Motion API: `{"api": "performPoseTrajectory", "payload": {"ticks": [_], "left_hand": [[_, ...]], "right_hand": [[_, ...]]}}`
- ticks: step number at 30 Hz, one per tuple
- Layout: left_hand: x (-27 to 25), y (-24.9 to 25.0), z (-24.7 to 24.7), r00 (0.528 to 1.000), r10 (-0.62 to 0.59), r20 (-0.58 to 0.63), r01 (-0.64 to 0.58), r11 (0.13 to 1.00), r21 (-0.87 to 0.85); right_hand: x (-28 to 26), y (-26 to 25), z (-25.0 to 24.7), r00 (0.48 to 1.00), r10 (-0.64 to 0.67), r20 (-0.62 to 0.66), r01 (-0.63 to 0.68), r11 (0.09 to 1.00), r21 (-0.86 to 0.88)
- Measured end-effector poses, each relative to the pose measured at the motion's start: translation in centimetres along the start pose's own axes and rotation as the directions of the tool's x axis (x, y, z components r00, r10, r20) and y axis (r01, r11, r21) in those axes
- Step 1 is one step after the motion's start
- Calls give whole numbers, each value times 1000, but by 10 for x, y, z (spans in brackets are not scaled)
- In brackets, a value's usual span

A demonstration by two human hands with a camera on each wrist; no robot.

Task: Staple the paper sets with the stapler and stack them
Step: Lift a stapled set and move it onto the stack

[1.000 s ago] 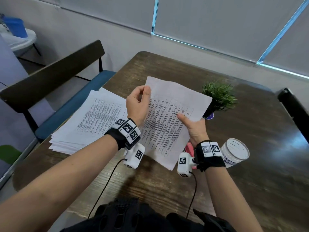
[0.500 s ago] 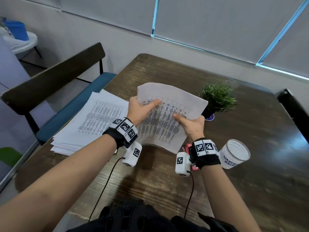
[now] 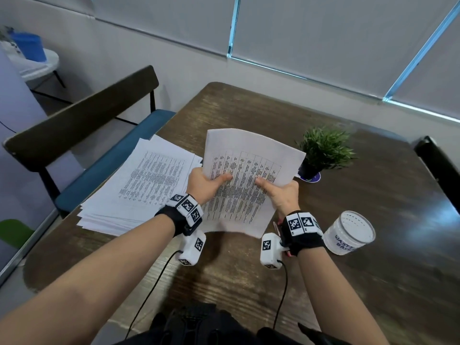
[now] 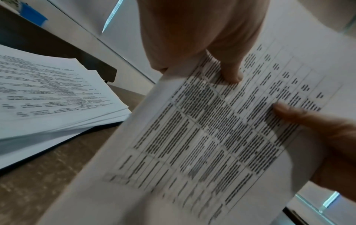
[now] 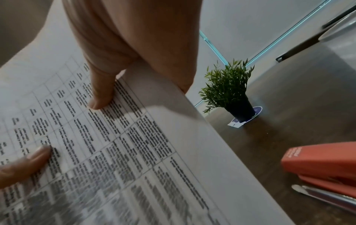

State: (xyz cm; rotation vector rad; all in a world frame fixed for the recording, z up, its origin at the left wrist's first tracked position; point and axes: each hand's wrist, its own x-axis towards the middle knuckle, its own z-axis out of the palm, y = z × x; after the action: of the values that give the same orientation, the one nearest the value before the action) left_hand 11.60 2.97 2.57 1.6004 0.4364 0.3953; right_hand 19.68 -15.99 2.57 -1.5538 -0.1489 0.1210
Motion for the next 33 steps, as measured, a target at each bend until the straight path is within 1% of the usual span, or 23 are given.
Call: {"api": "performPoseTrajectory", "payload": {"ticks": [1, 2, 3, 4, 5, 6, 7, 8, 9, 10, 12, 14, 16, 17, 19, 20, 22, 24, 25, 27, 29, 31, 33], "left_hand": [[3, 4, -1, 1000, -12, -1, 12, 999, 41], [6, 8, -3, 1000, -23, 4, 23, 996, 90], [8, 12, -6, 999, -38, 15, 35, 989, 145], [11, 13, -9, 998, -53, 29, 46, 979, 201], [12, 15, -13, 996, -67, 52, 52, 968, 247], [13, 14, -16, 993, -82, 80, 56, 958, 281], [13, 13, -20, 990, -99, 105, 63, 952, 300], [12, 11, -23, 985, -122, 122, 79, 947, 312], [12, 9, -26, 979, -155, 134, 104, 940, 324], [12, 7, -28, 971, -190, 148, 128, 928, 349], [11, 3, -30, 952, -242, 188, 137, 885, 446], [11, -1, -30, 933, -288, 214, 129, 827, 547], [8, -5, -29, 920, -320, 226, 113, 770, 628], [6, -6, -28, 914, -335, 231, 105, 743, 661], [5, -10, -27, 902, -362, 237, 100, 707, 700], [4, -12, -26, 895, -376, 239, 103, 697, 709], [3, -15, -24, 888, -382, 255, 92, 692, 716], [3, -18, -21, 879, -385, 281, 72, 690, 720], [2, -19, -19, 873, -386, 298, 57, 688, 724], [0, -21, -14, 863, -386, 326, 27, 680, 733], [-3, -21, -8, 849, -389, 357, 5, 682, 731], [-6, -21, -1, 837, -387, 387, -13, 694, 720], [-7, -21, 5, 830, -380, 409, -26, 705, 709]], "right_hand": [[7, 3, -4, 999, 24, 26, -21, 993, -114], [15, 9, -10, 995, 77, 59, -60, 964, -258], [23, 15, -16, 984, 158, 83, -107, 894, -434], [28, 22, -22, 966, 241, 90, -138, 781, -609], [30, 30, -27, 948, 311, 69, -152, 632, -760], [32, 40, -32, 936, 351, 7, -167, 465, -870], [30, 47, -37, 929, 361, -79, -197, 303, -933], [24, 54, -41, 925, 347, -156, -232, 188, -954], [20, 65, -46, 919, 327, -219, -272, 123, -955], [15, 75, -51, 916, 306, -260, -301, 95, -949], [8, 95, -59, 914, 295, -279, -313, 76, -947], [4, 110, -65, 914, 277, -298, -348, 155, -925], [4, 115, -65, 896, 283, -342, -415, 262, -871], [5, 112, -64, 883, 294, -365, -453, 332, -828], [10, 96, -61, 857, 303, -418, -516, 519, -682], [12, 84, -61, 850, 288, -441, -518, 603, -606], [14, 58, -60, 853, 223, -472, -461, 746, -480], [14, 26, -55, 868, 73, -491, -283, 885, -368], [14, 10, -49, 864, 11, -504, -183, 938, -293], [17, -15, -33, 856, -37, -516, -28, 993, -118], [16, -35, -15, 862, -57, -504, 86, 996, 36], [13, -43, 2, 890, -101, -444, 158, 983, 92], [8, -42, 14, 916, -124, -381, 171, 981, 92]]}}
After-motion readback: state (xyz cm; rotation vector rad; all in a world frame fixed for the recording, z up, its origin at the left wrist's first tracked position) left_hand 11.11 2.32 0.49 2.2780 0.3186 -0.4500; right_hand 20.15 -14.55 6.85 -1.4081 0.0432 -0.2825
